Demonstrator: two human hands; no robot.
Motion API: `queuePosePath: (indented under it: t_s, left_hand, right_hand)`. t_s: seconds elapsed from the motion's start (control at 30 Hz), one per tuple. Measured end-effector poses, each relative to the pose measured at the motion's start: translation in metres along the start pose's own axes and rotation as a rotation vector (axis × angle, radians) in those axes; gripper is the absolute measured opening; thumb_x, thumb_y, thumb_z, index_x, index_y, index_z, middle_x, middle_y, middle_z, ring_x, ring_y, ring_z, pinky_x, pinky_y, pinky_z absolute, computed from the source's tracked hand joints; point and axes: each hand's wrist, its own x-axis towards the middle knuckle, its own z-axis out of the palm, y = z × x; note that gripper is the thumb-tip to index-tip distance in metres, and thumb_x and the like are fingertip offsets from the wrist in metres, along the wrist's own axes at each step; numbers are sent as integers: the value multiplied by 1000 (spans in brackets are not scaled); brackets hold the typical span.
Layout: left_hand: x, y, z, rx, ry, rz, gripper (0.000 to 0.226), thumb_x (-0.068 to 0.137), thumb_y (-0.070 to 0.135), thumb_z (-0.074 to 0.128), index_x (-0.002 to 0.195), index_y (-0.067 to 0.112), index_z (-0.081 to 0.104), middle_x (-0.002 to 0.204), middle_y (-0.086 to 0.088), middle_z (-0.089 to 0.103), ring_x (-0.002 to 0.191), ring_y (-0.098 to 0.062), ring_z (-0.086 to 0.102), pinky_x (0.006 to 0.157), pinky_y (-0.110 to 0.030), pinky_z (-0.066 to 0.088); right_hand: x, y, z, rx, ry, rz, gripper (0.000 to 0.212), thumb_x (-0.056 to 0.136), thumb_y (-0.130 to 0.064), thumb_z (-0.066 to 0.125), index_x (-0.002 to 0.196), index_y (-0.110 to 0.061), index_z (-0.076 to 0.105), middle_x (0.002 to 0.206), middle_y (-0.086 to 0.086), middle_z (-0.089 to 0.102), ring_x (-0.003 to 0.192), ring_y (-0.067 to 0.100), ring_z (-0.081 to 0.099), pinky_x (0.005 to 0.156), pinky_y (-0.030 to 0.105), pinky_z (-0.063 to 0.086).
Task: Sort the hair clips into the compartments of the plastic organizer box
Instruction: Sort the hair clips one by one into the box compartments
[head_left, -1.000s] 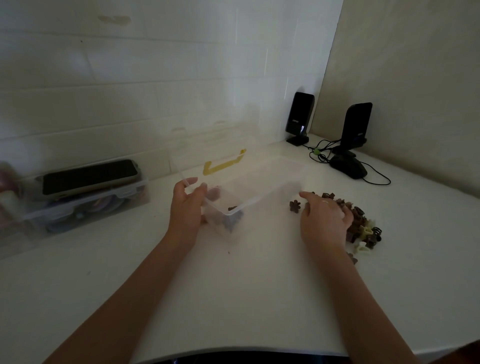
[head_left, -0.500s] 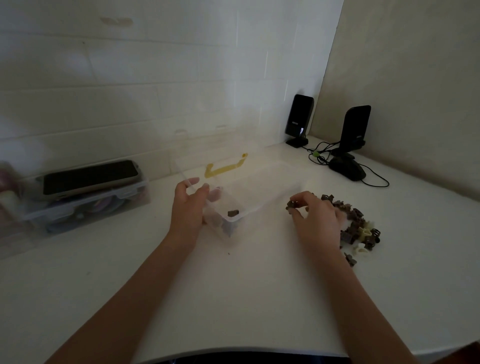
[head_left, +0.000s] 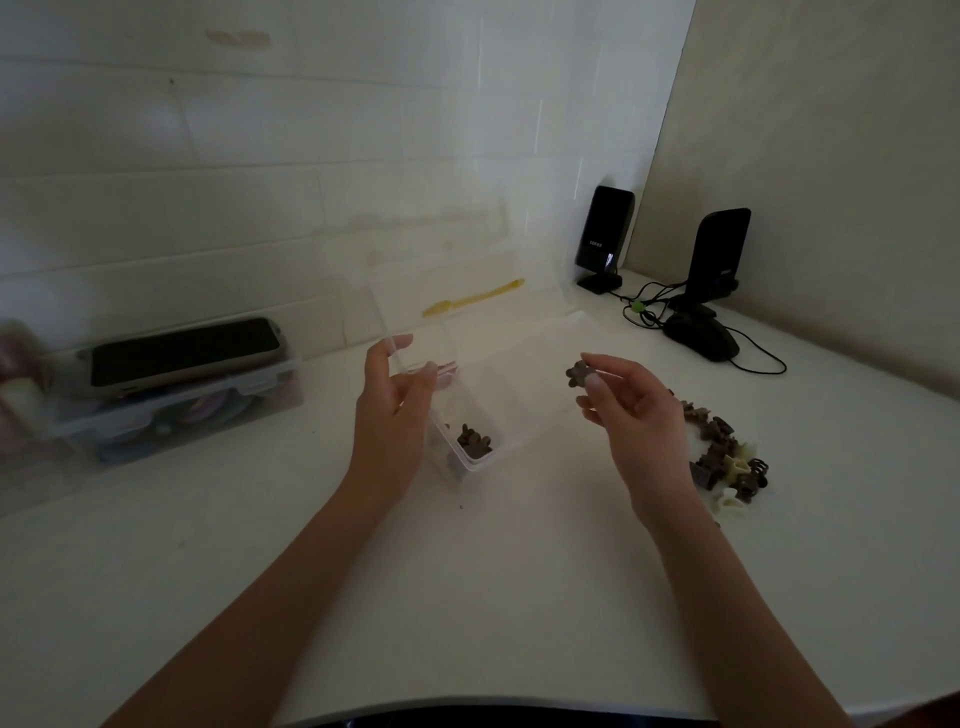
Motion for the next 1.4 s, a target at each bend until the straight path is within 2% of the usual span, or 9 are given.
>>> queuePosePath:
  t_s: [0.2,0.33,0.47,0.67,0.9,1.0,1.13,1.27,1.4]
  left_hand:
    - [-3,1,0,13,-15,71,23,96,21,50,117,28,43,86,16,73,99,-8,68,89,-56,50]
    - [-3,2,0,41,-6,72,26,96,22,51,119,28,42,83,16,72,90,-6,68,85,-56,52]
    - [-4,3,-2,72,-17,93,35,90,31,50,124,29,41,86,20,72,84,-17,68,76,-56,53]
    - [-4,4,-1,94,-17,129,36,93,27,50,128,25,41,87,20,70,79,-5,67,76,-52,55]
    - [-4,2,-1,102,-11,135,34,97,18,49,128,25,40,88,19,68,78,-3,67,76,-51,55]
    - [-5,5,-2,135,-34,167,33,98,20,48,129,26,39,90,23,69,78,-8,67,77,-47,55]
    - [-6,10,-2,156,-63,200,34,95,25,46,127,33,37,97,34,67,78,-27,64,74,-44,55]
    - [-7,9,-2,154,-50,203,33,98,17,47,126,30,37,95,30,66,77,-5,66,77,-43,56]
    - [-7,9,-3,137,-47,193,33,97,20,46,128,27,38,104,20,67,89,-2,67,81,-48,55]
  right_hand:
    - [-4,-4,5,94,-92,-5,24,92,-7,54,111,-14,67,88,-5,73,75,6,66,71,17,53]
    - [-4,-5,5,63,-116,-22,25,93,-9,53,111,-18,67,86,-11,73,75,5,66,70,17,53]
    - [-6,-6,6,58,-134,-24,24,93,-10,54,111,-18,67,92,-7,72,73,3,65,65,13,50]
    - [-6,-7,6,69,-158,-26,25,86,-7,64,109,-17,66,92,5,71,73,6,65,65,13,48]
    - [-7,-8,8,92,-210,-49,21,81,-1,67,100,-12,68,90,2,74,80,8,68,68,15,48]
    - [-7,-7,8,69,-218,-42,21,80,-5,69,99,-17,69,92,3,74,87,16,69,73,21,49]
    - [-8,-7,9,60,-252,-44,20,81,-7,70,96,-20,70,90,3,75,90,20,69,77,26,52]
    - [-9,-7,10,58,-270,-46,17,83,-7,68,92,-22,71,86,1,74,80,9,67,71,22,48]
    - [-10,-9,11,54,-292,-59,17,85,-6,65,92,-21,71,77,-7,72,69,0,62,65,14,45]
